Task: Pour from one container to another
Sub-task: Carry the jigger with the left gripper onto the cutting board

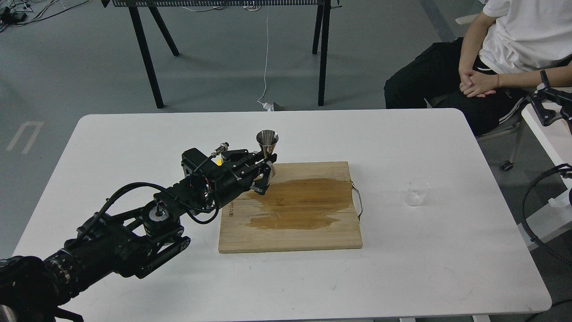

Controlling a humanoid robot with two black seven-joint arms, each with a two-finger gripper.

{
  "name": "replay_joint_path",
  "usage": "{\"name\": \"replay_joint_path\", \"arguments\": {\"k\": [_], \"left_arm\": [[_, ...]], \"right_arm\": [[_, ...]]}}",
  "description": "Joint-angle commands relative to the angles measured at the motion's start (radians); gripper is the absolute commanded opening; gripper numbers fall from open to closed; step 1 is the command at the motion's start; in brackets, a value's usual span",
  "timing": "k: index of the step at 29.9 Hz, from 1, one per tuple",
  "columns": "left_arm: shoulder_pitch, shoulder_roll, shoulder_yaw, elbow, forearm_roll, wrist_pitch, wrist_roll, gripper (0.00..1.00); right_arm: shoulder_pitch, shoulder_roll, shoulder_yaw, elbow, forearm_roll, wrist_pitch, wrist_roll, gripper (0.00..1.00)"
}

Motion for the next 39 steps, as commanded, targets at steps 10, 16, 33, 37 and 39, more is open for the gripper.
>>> {"name": "replay_joint_path", "arguments": {"k": [10,16,33,37,39], "left_arm": [[0.005,-0.121,0.047,0.083,0.000,-0.011,0.004,0.09],[0.005,-0.150,0.049,0.092,0.000,-0.011,0.005,0.13],[0.005,-0.152,0.049,0.114,0.000,-0.011,0.005,0.28],[0.005,-0.150,0.050,0.114,0.000,-0.011,0.005,0.43],[0.005,-0.150,0.050,0.114,0.000,-0.011,0.005,0.44]], "right_arm": [[-0.003,0.001,-0.001,0.002,0.000,0.000,0.000,1.00],[-0.003,0.001,-0.001,0.002,0.000,0.000,0.000,1.00],[-0.010,0.005,-0.001,0.002,0.000,0.000,0.000,1.00],[-0.010,0.008,-0.001,0.003,0.000,0.000,0.000,1.00],[-0.009,0.008,-0.001,0.002,0.000,0.000,0.000,1.00]]}}
